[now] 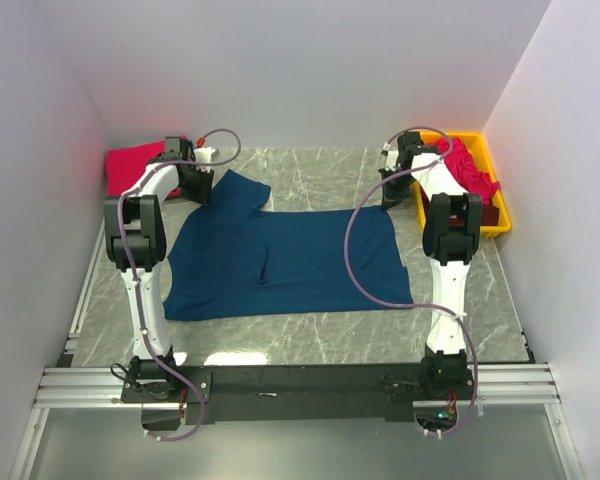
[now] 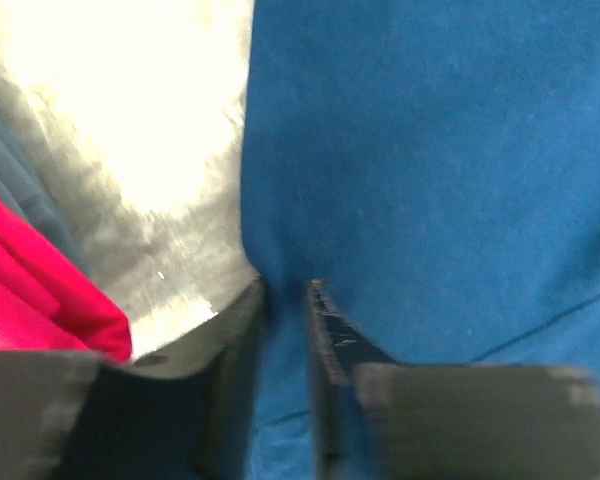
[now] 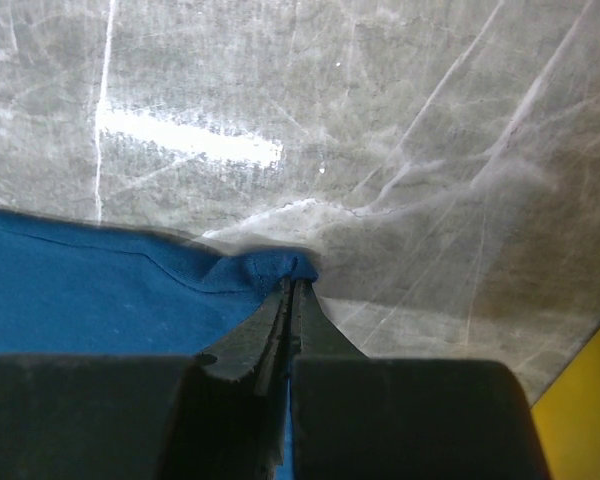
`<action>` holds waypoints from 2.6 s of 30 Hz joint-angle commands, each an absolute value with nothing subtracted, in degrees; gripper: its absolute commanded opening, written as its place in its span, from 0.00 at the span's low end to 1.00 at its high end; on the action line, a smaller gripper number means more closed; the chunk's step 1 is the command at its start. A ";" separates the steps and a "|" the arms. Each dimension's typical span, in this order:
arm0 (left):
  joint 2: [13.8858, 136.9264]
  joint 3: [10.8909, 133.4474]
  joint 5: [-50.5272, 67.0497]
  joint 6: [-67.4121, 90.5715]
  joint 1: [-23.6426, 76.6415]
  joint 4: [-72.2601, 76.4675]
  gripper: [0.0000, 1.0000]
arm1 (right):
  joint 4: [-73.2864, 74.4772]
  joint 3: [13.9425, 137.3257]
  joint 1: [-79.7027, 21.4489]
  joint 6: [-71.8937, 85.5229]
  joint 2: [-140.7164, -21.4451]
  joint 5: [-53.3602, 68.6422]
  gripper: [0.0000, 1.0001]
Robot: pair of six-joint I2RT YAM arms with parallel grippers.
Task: Fold and stack the t-shirts
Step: Fold the tshirt
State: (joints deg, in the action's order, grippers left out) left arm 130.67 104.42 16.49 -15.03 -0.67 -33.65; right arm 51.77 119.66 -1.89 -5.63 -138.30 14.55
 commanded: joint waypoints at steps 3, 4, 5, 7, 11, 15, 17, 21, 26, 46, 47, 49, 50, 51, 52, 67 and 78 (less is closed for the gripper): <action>133.24 107.67 15.38 -13.71 -0.26 -34.19 0.09 | 52.38 120.06 -2.37 -6.68 -136.58 16.35 0.00; 132.55 107.49 15.21 -13.54 -0.52 -33.32 0.05 | 52.21 120.32 -2.37 -6.68 -136.50 16.78 0.00; 132.02 107.23 15.29 -13.10 -0.70 -32.96 0.01 | 52.12 120.24 -2.37 -6.85 -135.97 16.87 0.00; 130.35 106.88 15.73 -12.92 -1.40 -32.70 0.00 | 51.59 119.89 -2.29 -7.38 -135.27 17.22 0.00; 127.01 105.12 18.63 -12.57 -3.34 -31.21 0.00 | 51.15 119.45 -2.02 -7.82 -133.51 17.93 0.00; 122.79 101.18 20.74 -13.27 -4.31 -30.06 0.00 | 49.93 117.60 -1.67 -8.35 -130.70 17.93 0.00; 120.42 99.41 20.83 -13.88 -4.83 -29.10 0.00 | 49.92 117.16 -1.50 -8.61 -130.08 17.58 0.00; 117.34 96.60 22.41 -14.68 -5.71 -28.48 0.00 | 50.54 117.25 -0.79 -9.14 -129.46 18.19 0.00; 114.70 94.57 24.52 -16.08 -5.98 -28.30 0.00 | 50.36 116.02 -0.44 -9.67 -127.71 19.16 0.00; 98.09 79.11 27.77 -26.80 -9.67 -31.99 0.00 | 49.39 103.36 2.29 -12.66 -116.46 21.97 0.00; 97.39 78.41 28.03 -27.07 -9.67 -32.17 0.00 | 49.48 102.84 2.37 -12.83 -115.59 22.06 0.00; 95.37 76.65 28.13 -28.21 -9.67 -32.69 0.00 | 49.04 100.82 2.46 -13.01 -114.53 22.06 0.00; 94.67 76.03 27.86 -28.39 -9.75 -32.78 0.00 | 48.87 99.94 2.46 -13.09 -113.48 22.06 0.00; 93.44 74.81 27.77 -28.65 -9.76 -32.87 0.00 | 48.52 98.45 2.55 -13.36 -112.86 22.06 0.00; 92.82 74.19 27.69 -29.26 -9.76 -32.96 0.00 | 48.43 97.57 2.55 -13.53 -112.33 22.06 0.00; 82.53 62.15 26.72 -32.78 -10.11 -35.68 0.01 | 46.76 85.61 3.60 -16.43 -104.59 21.36 0.00; 79.19 56.69 25.66 -35.95 -10.28 -37.62 0.00 | 44.65 79.19 3.95 -17.14 -102.92 21.09 0.00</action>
State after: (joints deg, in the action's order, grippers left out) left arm 81.01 57.98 26.04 -33.76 -9.78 -36.56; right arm 46.63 80.16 3.16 -15.94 -105.45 22.13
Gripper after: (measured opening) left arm 0.013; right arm 0.008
